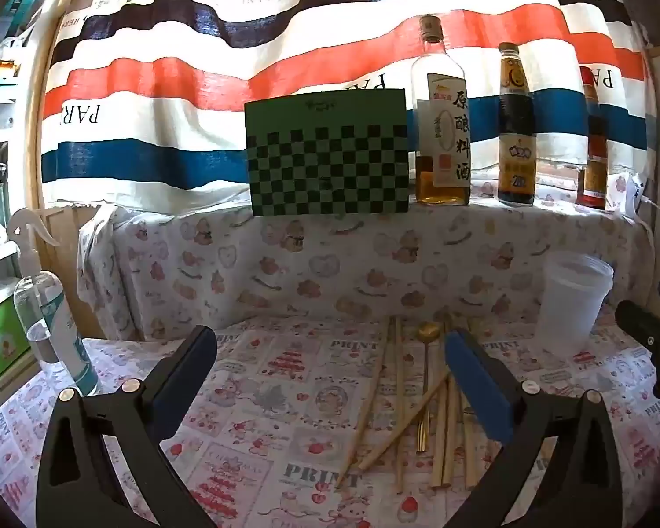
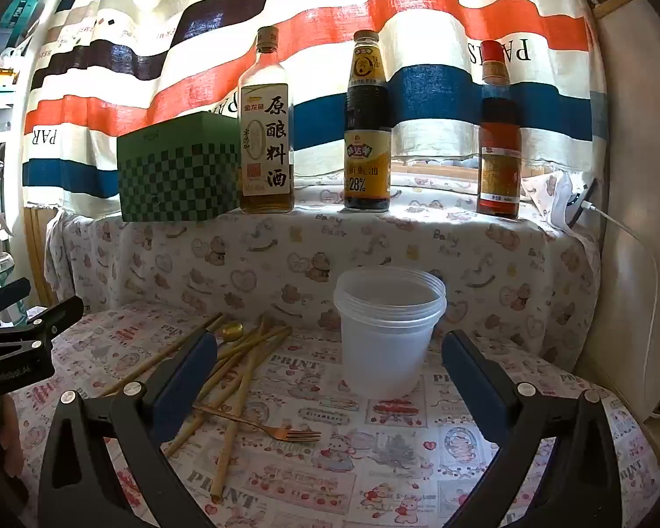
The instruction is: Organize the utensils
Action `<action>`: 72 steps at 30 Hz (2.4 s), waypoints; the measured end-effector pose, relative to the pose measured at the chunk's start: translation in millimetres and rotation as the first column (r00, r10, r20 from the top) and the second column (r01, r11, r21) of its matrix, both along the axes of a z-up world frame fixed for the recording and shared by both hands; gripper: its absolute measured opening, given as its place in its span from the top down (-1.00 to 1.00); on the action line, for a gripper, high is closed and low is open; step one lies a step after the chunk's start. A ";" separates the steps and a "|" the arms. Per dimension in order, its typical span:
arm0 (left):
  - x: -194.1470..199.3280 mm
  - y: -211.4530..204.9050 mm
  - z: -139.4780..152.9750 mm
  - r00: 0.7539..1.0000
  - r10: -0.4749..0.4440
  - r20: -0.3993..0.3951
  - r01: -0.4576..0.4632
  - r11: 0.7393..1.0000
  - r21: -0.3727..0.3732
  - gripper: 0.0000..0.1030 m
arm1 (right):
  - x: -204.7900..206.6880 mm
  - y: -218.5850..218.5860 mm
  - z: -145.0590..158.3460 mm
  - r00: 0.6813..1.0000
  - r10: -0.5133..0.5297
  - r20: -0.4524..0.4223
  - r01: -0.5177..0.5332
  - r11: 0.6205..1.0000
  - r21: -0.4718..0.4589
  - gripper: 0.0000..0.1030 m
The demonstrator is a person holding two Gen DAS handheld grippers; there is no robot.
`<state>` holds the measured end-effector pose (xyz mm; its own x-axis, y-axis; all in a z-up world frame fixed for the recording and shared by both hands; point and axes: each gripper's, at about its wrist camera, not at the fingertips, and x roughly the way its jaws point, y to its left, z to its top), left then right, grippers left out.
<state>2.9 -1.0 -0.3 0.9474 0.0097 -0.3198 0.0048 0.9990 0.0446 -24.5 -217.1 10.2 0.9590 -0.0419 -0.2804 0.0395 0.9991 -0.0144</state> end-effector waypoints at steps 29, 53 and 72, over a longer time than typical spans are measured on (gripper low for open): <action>-4.2 -0.4 -1.0 0.999 -0.045 0.026 0.045 0.999 -0.023 -1.00 | 1.0 -0.3 -0.1 1.000 -0.011 -0.002 0.011 1.000 -0.001 -1.00; -4.3 -0.7 0.4 0.998 -0.069 0.010 0.069 0.997 -0.037 -1.00 | 1.5 0.1 -1.0 1.000 -0.011 -0.003 0.011 1.000 0.000 -1.00; 4.9 -3.0 -2.7 0.996 -0.083 -0.028 0.081 0.996 -0.037 -1.00 | -0.3 -0.6 0.1 1.000 -0.022 0.001 0.022 1.000 0.000 -1.00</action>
